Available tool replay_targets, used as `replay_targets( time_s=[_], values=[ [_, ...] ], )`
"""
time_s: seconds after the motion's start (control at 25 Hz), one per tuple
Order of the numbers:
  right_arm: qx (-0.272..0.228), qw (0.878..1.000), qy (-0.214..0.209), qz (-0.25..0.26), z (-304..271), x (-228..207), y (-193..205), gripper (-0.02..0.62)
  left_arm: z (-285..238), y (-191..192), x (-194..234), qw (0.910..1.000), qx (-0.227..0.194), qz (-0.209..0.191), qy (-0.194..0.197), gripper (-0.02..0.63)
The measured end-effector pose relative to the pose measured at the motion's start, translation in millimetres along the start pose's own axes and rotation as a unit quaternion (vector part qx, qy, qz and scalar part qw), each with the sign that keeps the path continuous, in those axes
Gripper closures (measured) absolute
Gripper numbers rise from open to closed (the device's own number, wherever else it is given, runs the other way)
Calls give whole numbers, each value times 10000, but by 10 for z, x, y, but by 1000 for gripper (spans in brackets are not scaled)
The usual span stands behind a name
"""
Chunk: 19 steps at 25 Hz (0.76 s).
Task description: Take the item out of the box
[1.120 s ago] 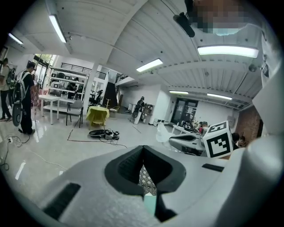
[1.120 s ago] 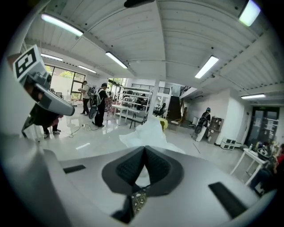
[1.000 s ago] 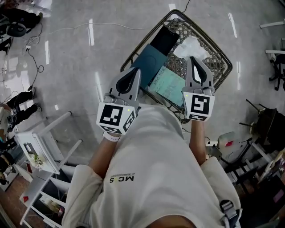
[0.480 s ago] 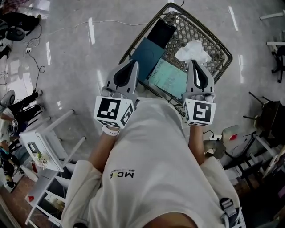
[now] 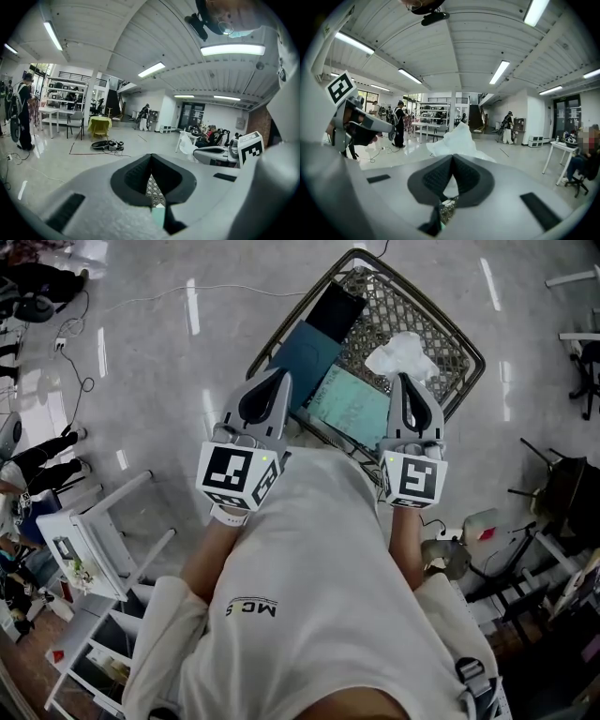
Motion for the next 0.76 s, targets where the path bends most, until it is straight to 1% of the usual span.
replay_targets(
  time_s=[0.2,0.44,0.76],
  values=[
    [2,10000,-61,-42,4,39,-16,580,50,11,25,10000,-5,21,-48,581],
    [99,9998,-148,90,-6,72,6,580,64,38,22,9999,-11,50,-89,581],
    [83,9998,-170,0,-3,70,-24,580,134,12,34,9999,-5,28,-161,581]
  ],
)
Point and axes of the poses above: the fingertips, and each gripper's own axes: z backward along the fingers, x to its left, y out of its underside, the point moved 6 cm from there along z, backward along the fingers, and after that the axes turned 2 degrees about -z, right-handed, at the moved point
